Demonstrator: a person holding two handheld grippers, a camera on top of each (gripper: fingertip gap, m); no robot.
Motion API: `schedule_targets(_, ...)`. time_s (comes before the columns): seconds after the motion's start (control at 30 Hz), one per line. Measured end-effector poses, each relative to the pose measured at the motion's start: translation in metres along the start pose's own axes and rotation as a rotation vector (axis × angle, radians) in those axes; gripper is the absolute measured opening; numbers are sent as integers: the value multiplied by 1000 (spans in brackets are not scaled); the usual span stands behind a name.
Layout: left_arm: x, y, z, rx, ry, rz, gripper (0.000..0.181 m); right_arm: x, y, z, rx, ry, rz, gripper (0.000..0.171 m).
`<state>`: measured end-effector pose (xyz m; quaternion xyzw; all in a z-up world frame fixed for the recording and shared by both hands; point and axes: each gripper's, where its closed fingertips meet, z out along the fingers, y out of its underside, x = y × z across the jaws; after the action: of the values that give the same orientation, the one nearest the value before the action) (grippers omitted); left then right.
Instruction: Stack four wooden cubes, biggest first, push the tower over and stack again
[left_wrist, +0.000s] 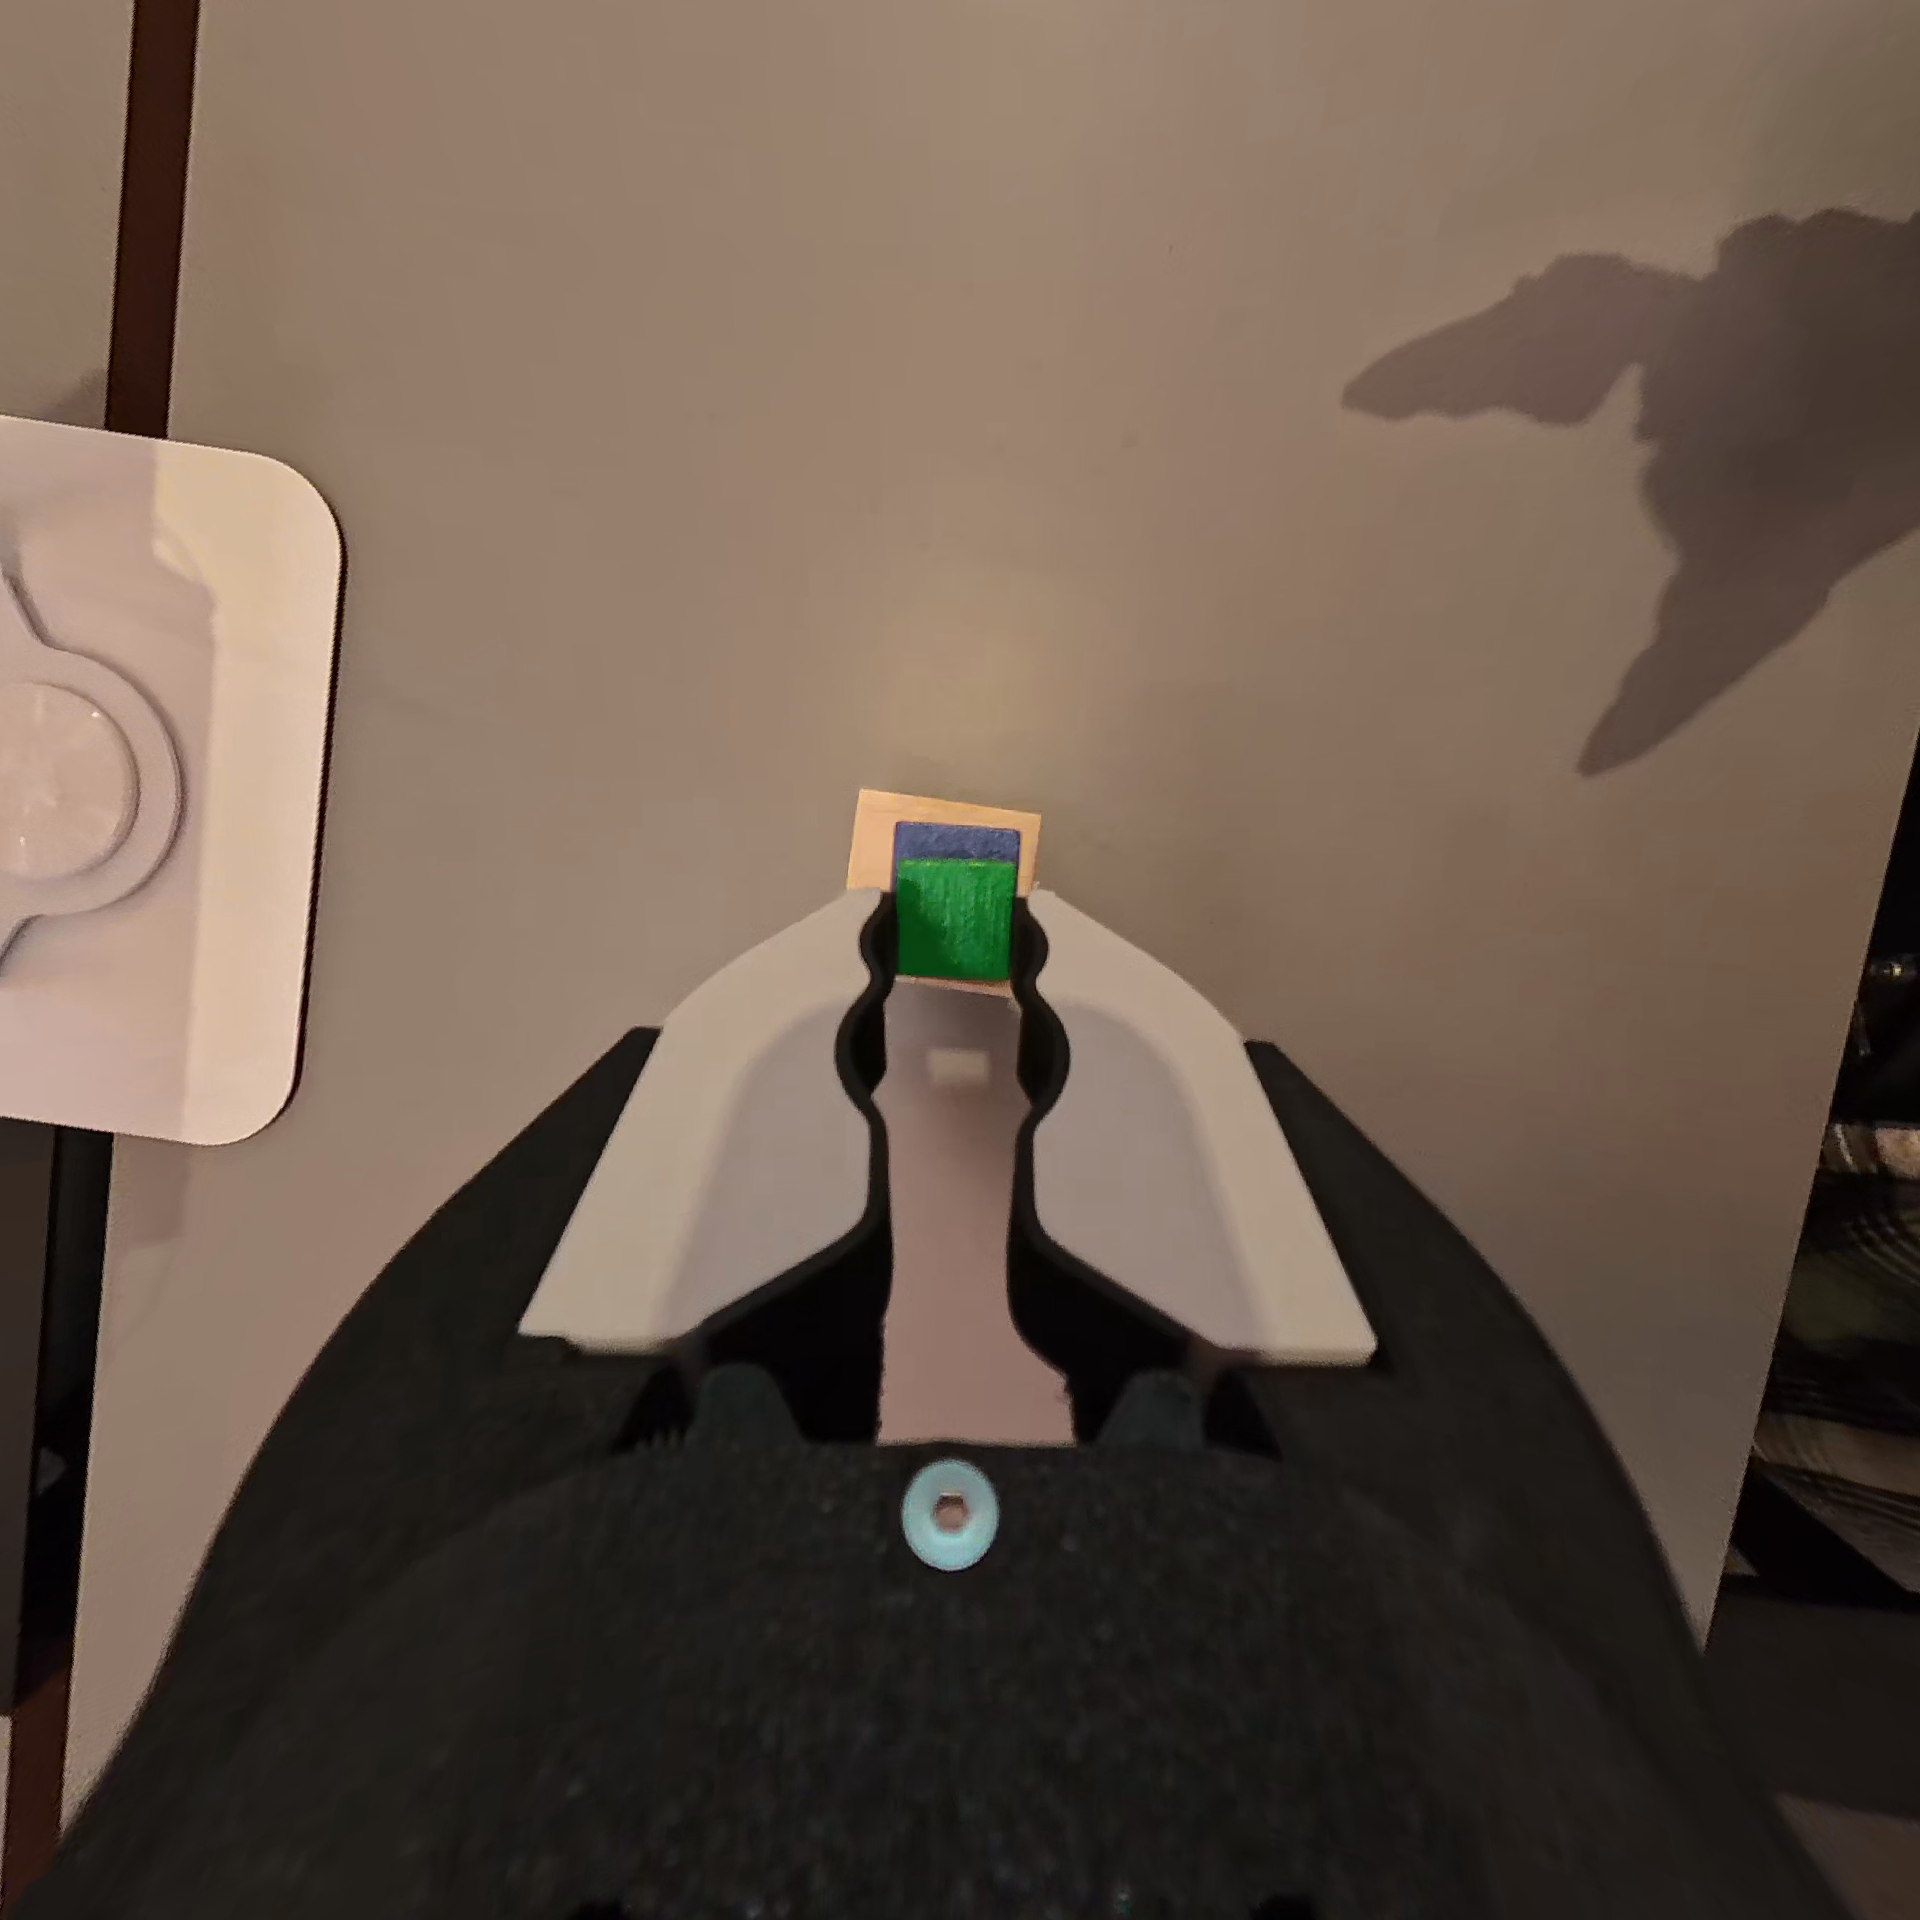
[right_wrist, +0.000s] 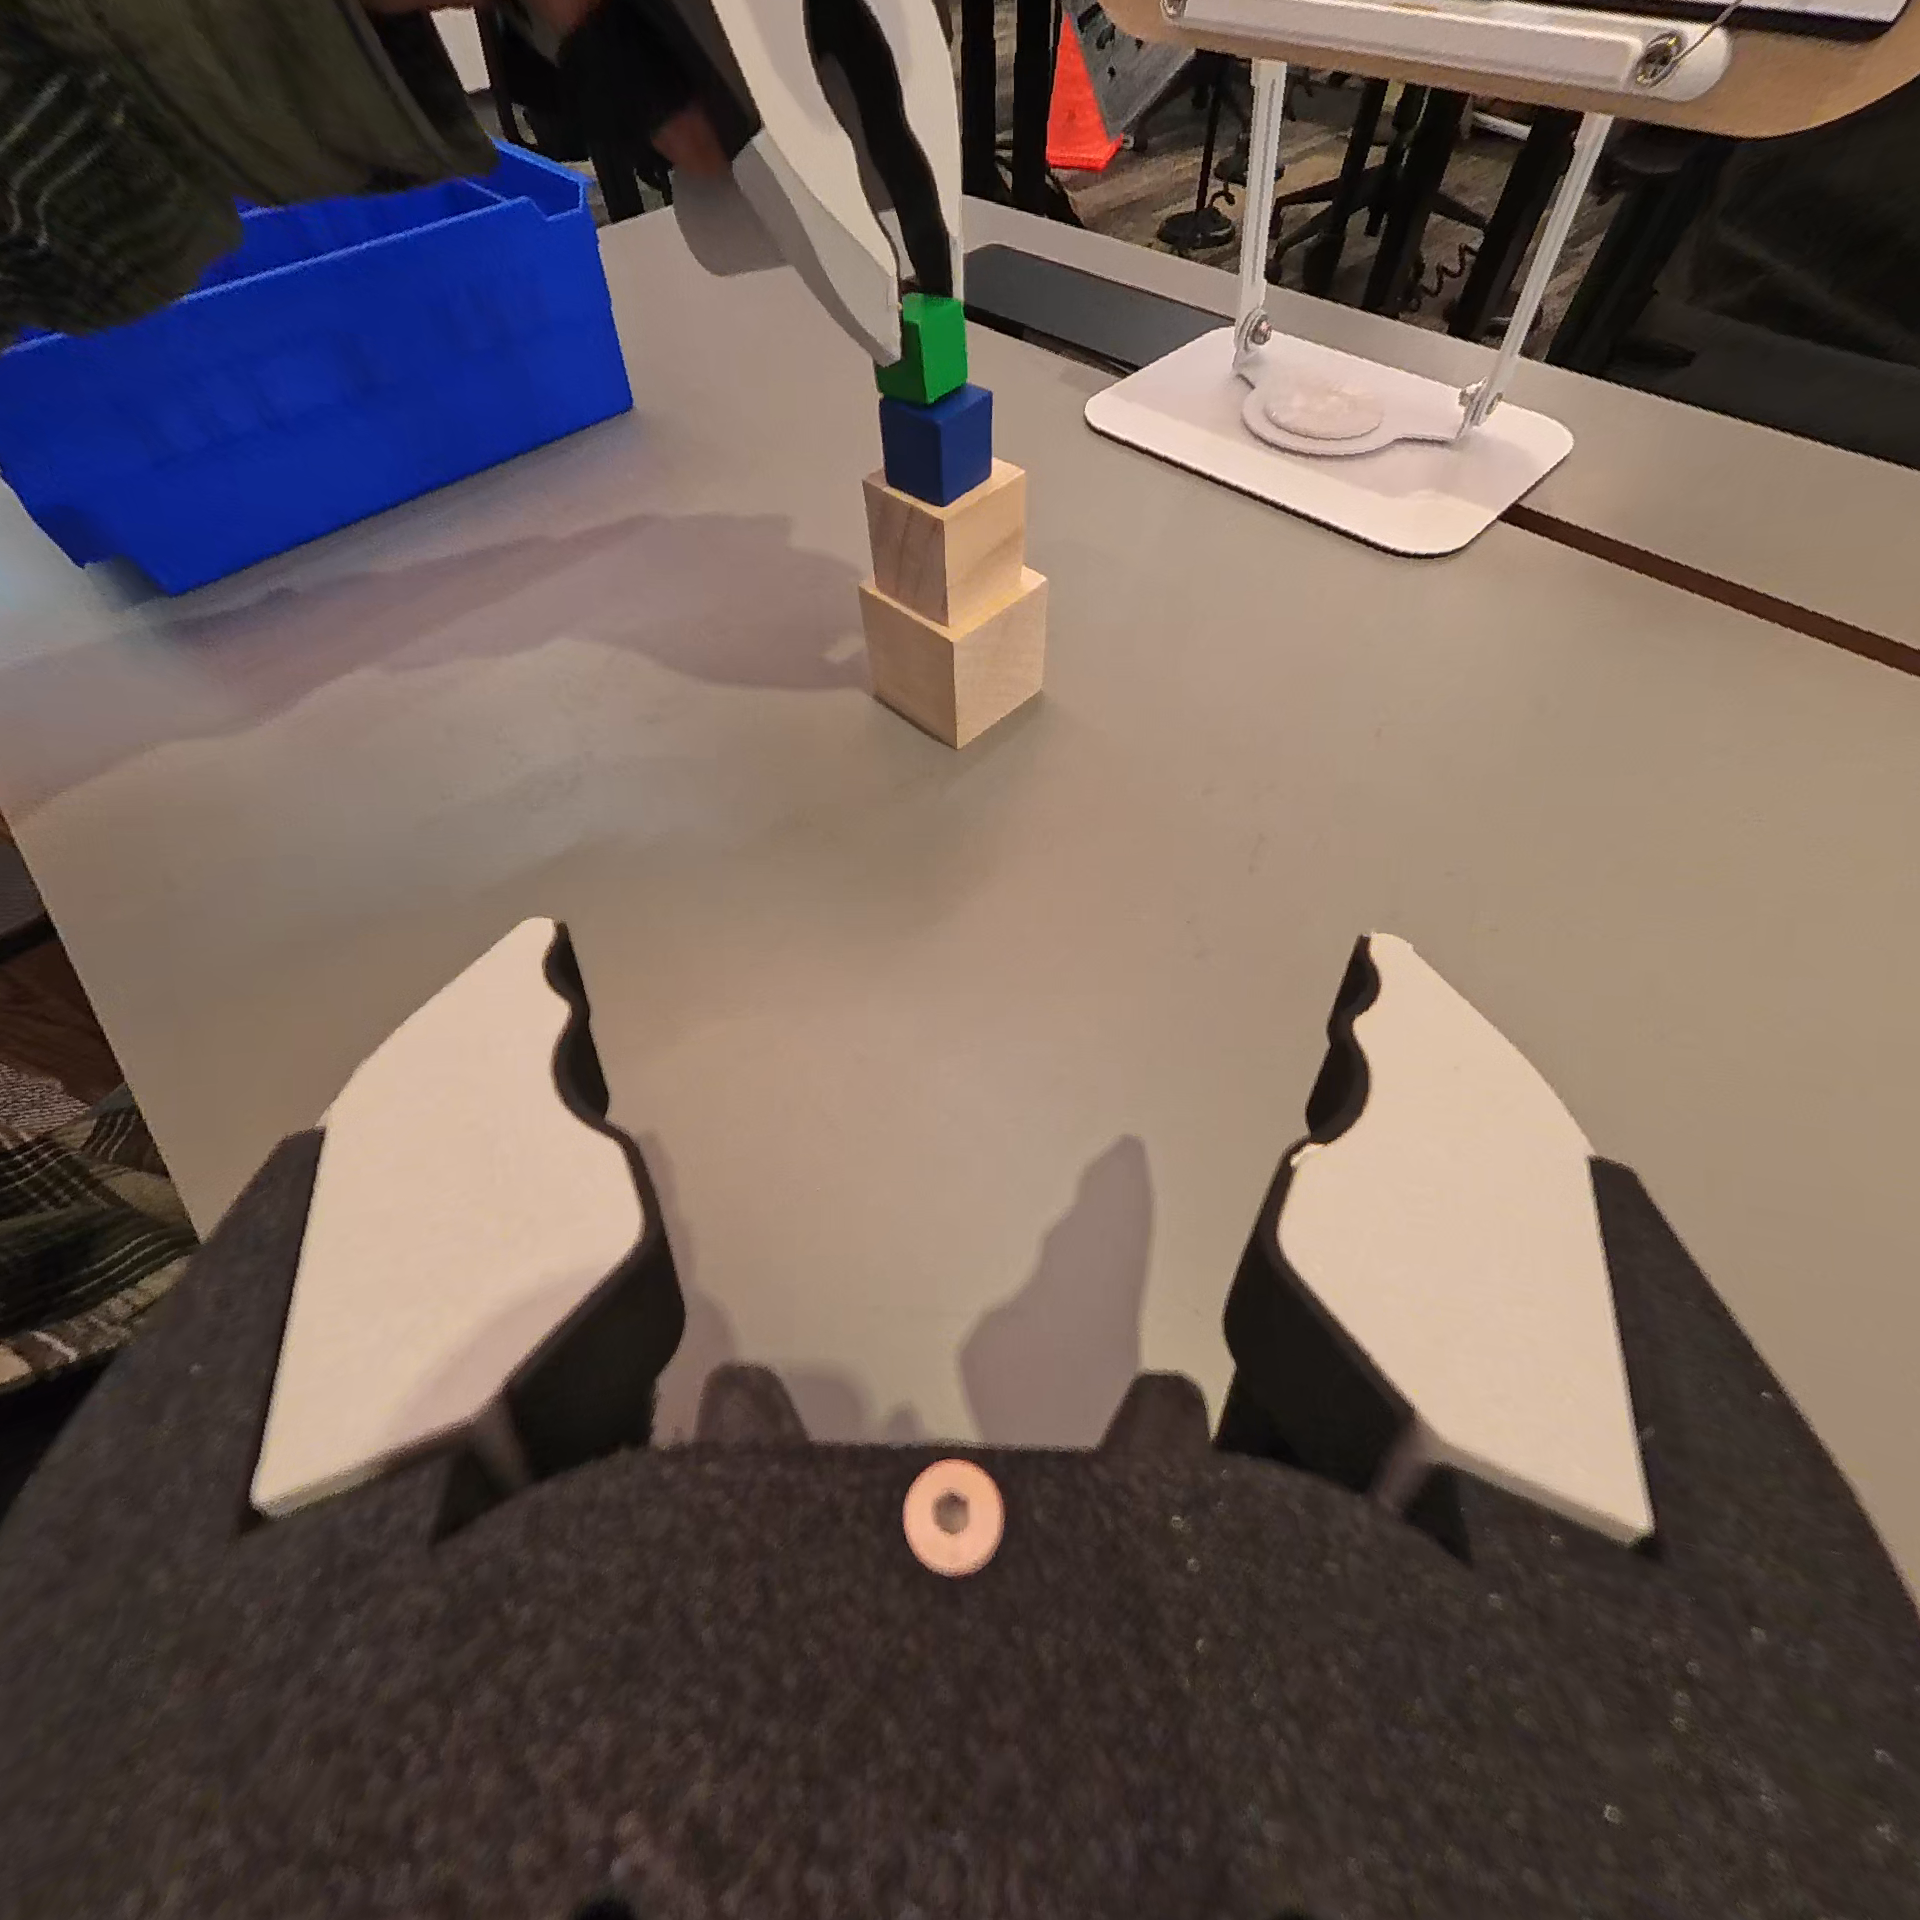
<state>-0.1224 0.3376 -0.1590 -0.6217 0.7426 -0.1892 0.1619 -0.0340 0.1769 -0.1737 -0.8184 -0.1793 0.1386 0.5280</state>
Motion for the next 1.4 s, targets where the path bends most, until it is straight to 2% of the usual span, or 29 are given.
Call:
schedule_targets(1.07,1,-4,4,2,45,8,21,2,0,-1,6,6,6,132)
schedule_targets(1.27,-1,-5,2,19,31,-4,41,3,0,-2,7,10,9,133)
schedule_targets(1.4,-1,-12,-23,137,-1,-52,58,5,0,-2,7,14,12,133)
